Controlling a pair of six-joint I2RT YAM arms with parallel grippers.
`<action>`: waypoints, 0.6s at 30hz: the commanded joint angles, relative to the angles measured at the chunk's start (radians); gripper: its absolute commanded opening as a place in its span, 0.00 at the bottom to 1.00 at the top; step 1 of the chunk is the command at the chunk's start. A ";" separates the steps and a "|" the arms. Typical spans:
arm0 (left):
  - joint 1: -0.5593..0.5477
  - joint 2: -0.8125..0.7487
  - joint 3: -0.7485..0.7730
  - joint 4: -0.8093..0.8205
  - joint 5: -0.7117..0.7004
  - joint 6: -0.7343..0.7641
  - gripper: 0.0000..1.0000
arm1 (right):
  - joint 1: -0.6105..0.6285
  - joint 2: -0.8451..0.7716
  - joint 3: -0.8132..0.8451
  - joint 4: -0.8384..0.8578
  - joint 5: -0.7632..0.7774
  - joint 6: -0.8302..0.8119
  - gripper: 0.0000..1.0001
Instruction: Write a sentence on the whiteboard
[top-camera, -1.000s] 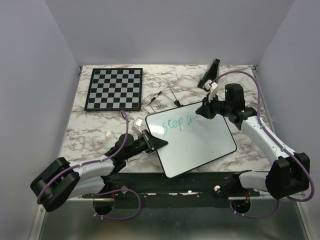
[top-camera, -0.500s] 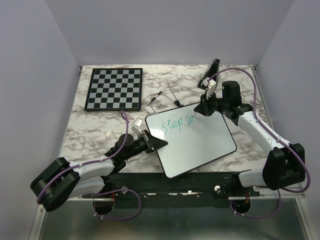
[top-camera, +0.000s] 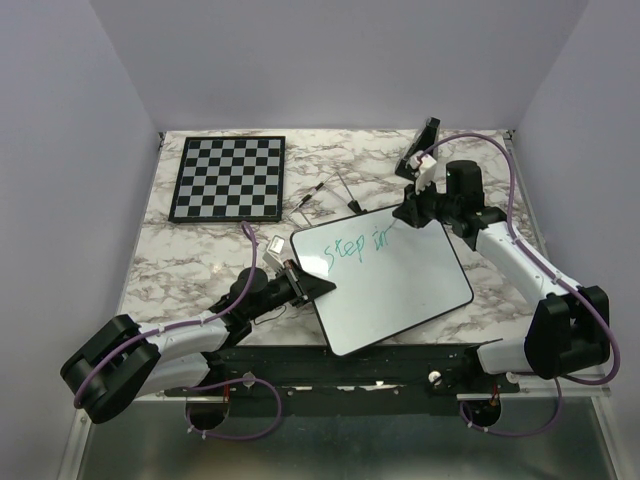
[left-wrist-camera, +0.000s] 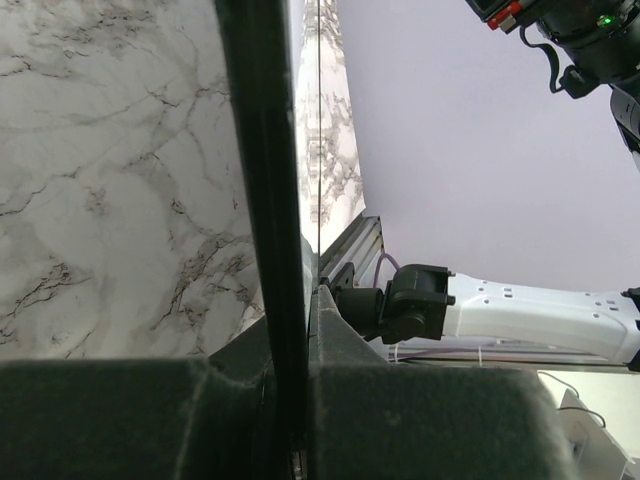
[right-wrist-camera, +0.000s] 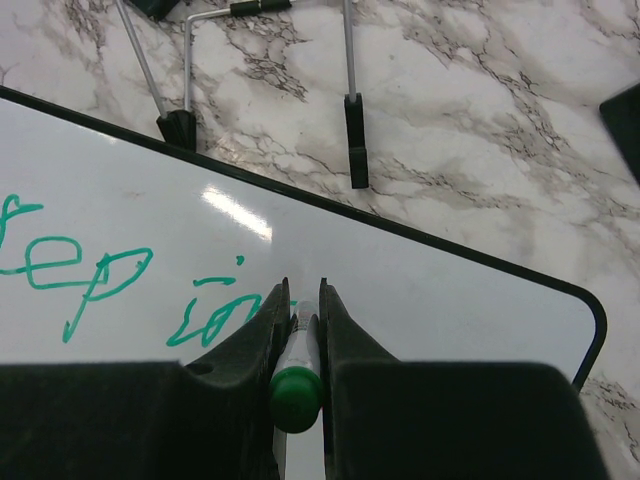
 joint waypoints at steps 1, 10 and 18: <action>-0.010 -0.015 -0.002 0.022 -0.020 0.097 0.00 | -0.004 -0.014 0.007 0.047 -0.037 0.012 0.01; -0.009 -0.015 -0.002 0.020 -0.020 0.097 0.00 | -0.004 0.011 0.015 0.068 -0.034 0.044 0.01; -0.009 -0.026 -0.005 0.011 -0.023 0.100 0.00 | -0.006 -0.015 -0.019 0.022 -0.077 0.008 0.01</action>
